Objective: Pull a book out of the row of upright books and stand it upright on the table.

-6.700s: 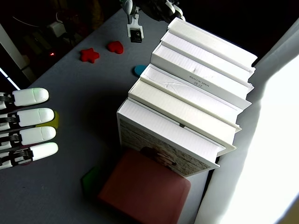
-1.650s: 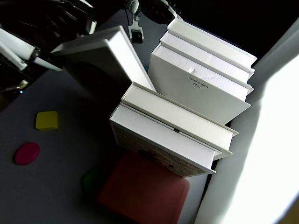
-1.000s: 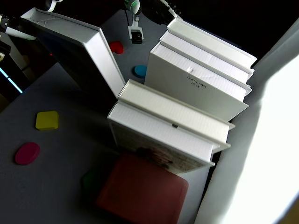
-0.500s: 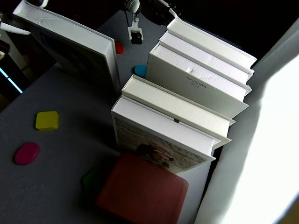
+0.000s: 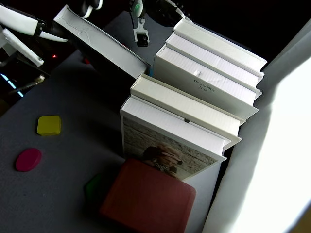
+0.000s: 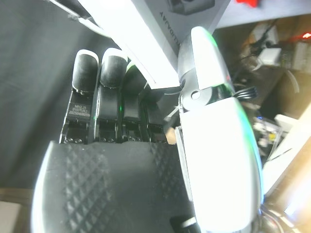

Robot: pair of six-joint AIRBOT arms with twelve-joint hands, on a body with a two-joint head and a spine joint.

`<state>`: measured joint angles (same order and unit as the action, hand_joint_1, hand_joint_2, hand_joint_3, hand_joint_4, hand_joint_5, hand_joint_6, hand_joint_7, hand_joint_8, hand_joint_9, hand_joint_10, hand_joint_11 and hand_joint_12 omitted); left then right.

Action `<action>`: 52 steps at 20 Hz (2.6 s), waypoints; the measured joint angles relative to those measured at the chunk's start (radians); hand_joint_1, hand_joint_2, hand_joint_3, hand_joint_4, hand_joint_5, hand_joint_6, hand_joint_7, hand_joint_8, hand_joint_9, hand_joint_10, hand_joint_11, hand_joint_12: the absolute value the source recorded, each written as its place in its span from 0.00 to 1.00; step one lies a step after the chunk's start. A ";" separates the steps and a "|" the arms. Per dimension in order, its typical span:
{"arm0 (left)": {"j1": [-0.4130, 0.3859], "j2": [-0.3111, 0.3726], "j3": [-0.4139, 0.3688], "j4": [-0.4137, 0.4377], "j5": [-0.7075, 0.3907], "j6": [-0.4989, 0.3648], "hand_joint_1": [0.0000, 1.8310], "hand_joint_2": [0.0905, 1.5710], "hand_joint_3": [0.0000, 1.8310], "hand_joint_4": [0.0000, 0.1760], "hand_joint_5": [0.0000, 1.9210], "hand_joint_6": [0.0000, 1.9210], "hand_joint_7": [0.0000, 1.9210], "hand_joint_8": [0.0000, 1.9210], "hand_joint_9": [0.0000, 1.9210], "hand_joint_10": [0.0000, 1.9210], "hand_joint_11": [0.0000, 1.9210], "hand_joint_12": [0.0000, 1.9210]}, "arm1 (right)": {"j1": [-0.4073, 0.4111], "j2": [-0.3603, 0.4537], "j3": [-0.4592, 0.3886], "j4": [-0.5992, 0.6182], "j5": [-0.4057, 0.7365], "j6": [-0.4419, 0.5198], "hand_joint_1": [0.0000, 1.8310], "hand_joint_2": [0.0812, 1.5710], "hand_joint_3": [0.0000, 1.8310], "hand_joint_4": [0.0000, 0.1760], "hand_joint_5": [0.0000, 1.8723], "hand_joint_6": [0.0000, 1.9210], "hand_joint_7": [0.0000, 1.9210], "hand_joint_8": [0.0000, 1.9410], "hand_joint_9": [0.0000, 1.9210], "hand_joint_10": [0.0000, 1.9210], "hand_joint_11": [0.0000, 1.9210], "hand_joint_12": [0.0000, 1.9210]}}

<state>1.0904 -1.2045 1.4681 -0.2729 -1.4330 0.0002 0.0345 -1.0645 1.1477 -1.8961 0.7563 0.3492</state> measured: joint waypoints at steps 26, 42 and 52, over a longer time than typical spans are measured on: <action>-0.033 -0.061 0.056 0.007 0.039 -0.010 0.21 0.88 0.00 0.31 0.08 0.01 0.04 0.01 0.04 0.01 0.00 0.55 | 0.027 -0.083 0.137 0.102 -0.051 0.032 0.44 0.58 0.00 0.00 0.00 0.00 0.00 0.00 0.00 0.00 0.00 0.03; 0.003 0.001 -0.029 -0.042 -0.076 0.014 0.25 0.83 0.00 0.22 0.07 0.00 0.03 0.00 0.05 0.00 0.00 0.38 | -0.431 0.268 0.077 1.217 0.002 -0.503 0.14 0.77 0.01 0.00 0.00 0.00 0.00 0.00 0.00 0.00 0.00 0.00; 0.015 -0.002 -0.035 -0.061 -0.117 -0.010 0.21 0.87 0.00 0.40 0.03 0.00 0.03 0.00 0.07 0.03 0.00 0.57 | -1.128 0.180 0.058 2.043 0.608 -0.612 0.02 0.84 0.01 0.00 0.00 0.00 0.00 0.00 0.00 0.00 0.00 0.00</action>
<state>1.1053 -1.2068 1.4334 -0.3344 -1.5505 -0.0093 -1.0931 -0.8841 1.2053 0.1467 1.3647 -0.2626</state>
